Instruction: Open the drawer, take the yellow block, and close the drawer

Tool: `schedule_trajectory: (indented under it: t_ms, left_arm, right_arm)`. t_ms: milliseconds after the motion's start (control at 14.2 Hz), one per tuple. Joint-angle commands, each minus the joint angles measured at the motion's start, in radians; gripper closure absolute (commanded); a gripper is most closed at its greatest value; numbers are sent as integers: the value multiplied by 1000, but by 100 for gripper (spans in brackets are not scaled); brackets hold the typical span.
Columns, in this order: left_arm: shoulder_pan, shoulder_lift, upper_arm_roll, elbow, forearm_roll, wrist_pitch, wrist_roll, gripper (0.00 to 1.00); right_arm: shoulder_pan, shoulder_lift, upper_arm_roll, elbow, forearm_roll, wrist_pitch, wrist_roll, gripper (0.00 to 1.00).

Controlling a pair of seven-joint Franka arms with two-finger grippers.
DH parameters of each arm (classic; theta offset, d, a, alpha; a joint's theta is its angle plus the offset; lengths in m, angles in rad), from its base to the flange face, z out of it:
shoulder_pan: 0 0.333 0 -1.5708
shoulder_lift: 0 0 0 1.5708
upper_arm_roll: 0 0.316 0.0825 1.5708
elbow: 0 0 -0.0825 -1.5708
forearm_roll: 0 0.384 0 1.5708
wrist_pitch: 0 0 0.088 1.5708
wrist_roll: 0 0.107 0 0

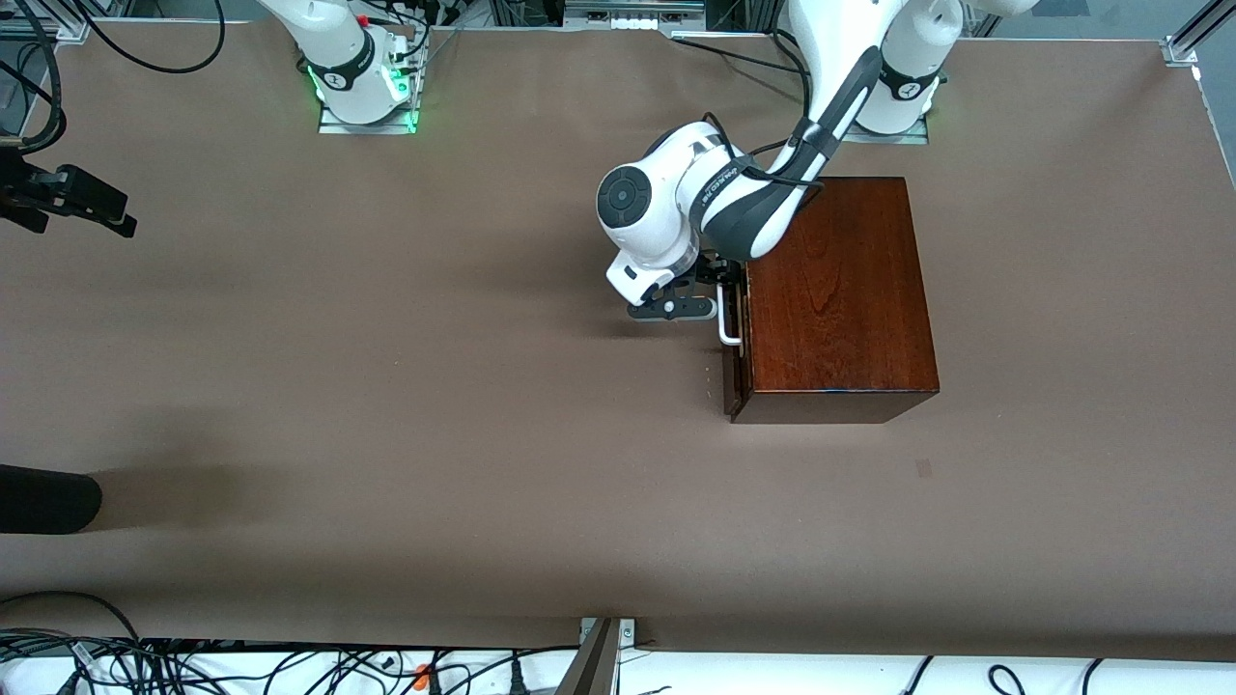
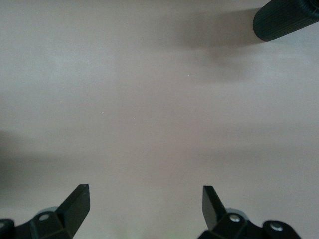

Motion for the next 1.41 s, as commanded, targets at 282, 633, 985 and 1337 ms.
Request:
schedule_trajectory:
  t_ms: [282, 633, 985, 1337]
  left_arm:
    - [-42, 16, 1, 10, 10, 122, -77, 0]
    - [-50, 28, -5, 12, -36, 204, -82, 0]
    - [-84, 52, -5, 49, -44, 224, -105, 0]
    - [-96, 94, -5, 113, -45, 224, -119, 0]
  right_arm:
    - [-13, -18, 12, -1, 10, -15, -14, 0]
    - [-13, -18, 6, -1, 10, -14, -14, 0]
    - [-13, -18, 6, -1, 10, -11, -12, 0]
    - [-13, -18, 9, -1, 10, -6, -14, 0]
